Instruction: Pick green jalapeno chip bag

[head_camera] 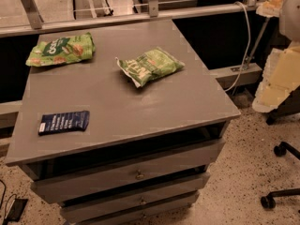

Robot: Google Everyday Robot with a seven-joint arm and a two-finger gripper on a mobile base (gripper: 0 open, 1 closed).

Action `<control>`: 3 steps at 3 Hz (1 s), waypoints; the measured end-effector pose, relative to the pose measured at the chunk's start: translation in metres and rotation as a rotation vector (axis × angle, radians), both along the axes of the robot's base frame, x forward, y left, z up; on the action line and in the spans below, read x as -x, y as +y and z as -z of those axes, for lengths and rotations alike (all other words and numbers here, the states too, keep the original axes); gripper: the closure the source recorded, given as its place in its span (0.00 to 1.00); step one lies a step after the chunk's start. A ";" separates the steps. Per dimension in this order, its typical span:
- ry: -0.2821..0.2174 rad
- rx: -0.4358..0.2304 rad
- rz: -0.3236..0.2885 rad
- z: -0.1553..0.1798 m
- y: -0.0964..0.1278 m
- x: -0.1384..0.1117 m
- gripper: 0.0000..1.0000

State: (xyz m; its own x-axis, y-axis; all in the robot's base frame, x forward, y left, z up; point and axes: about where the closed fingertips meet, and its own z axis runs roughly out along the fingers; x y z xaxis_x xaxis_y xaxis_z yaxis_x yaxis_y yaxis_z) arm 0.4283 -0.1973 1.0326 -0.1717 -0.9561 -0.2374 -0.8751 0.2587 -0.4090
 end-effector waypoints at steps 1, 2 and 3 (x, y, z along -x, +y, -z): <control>0.000 0.000 0.000 0.000 0.000 0.000 0.00; -0.016 0.016 -0.017 -0.002 0.008 -0.010 0.00; -0.045 0.024 -0.085 -0.001 0.027 -0.049 0.00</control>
Offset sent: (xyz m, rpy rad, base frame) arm 0.0323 0.0164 -0.0066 -0.0406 -0.0106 0.0381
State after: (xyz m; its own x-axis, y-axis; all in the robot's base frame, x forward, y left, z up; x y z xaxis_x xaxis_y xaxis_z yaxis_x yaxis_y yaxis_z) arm 0.4776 -0.1701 1.0341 -0.0793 -0.9723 -0.2197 -0.8741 0.1738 -0.4537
